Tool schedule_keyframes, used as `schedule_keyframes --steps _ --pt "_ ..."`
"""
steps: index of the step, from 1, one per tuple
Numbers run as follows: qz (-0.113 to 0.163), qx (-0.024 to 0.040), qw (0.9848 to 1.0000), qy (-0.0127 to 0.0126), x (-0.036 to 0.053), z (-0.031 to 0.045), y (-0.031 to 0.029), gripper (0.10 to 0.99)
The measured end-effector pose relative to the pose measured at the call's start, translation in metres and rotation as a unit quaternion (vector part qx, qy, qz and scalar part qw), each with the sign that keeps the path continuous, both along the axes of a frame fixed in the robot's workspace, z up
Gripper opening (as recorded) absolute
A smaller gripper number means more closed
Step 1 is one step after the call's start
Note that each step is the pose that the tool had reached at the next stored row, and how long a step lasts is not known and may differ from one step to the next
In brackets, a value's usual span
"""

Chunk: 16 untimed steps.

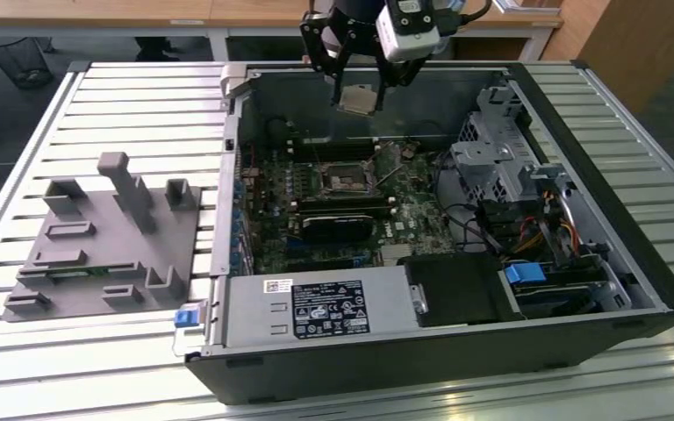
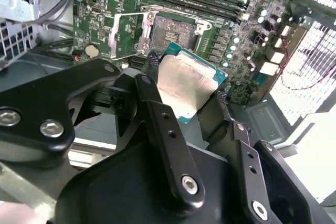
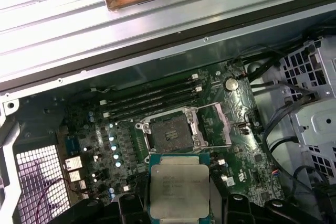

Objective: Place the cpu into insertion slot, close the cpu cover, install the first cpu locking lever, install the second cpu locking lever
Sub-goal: 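Place the cpu into insertion slot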

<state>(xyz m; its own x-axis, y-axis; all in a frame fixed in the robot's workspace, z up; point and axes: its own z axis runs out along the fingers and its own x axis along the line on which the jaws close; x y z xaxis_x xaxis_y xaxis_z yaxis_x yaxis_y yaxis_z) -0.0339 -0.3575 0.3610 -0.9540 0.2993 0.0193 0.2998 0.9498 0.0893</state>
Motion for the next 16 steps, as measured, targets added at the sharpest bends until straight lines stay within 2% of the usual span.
schedule_keyframes --steps 4,9,12,13,16 --pt "-0.029 0.0000 0.9996 0.0000 -0.0001 -0.0004 0.0000 0.541" --pt "-0.062 0.0000 0.9981 0.0000 -0.0002 -0.0009 0.0000 0.541" --pt "-0.082 0.0000 0.9966 0.0000 -0.0003 -0.0011 0.0000 0.541" --pt "-0.100 0.0000 0.9950 0.0000 -0.0004 -0.0013 0.0000 0.541" --pt "-0.115 0.0000 0.9934 0.0000 -0.0007 -0.0015 0.0000 0.541"
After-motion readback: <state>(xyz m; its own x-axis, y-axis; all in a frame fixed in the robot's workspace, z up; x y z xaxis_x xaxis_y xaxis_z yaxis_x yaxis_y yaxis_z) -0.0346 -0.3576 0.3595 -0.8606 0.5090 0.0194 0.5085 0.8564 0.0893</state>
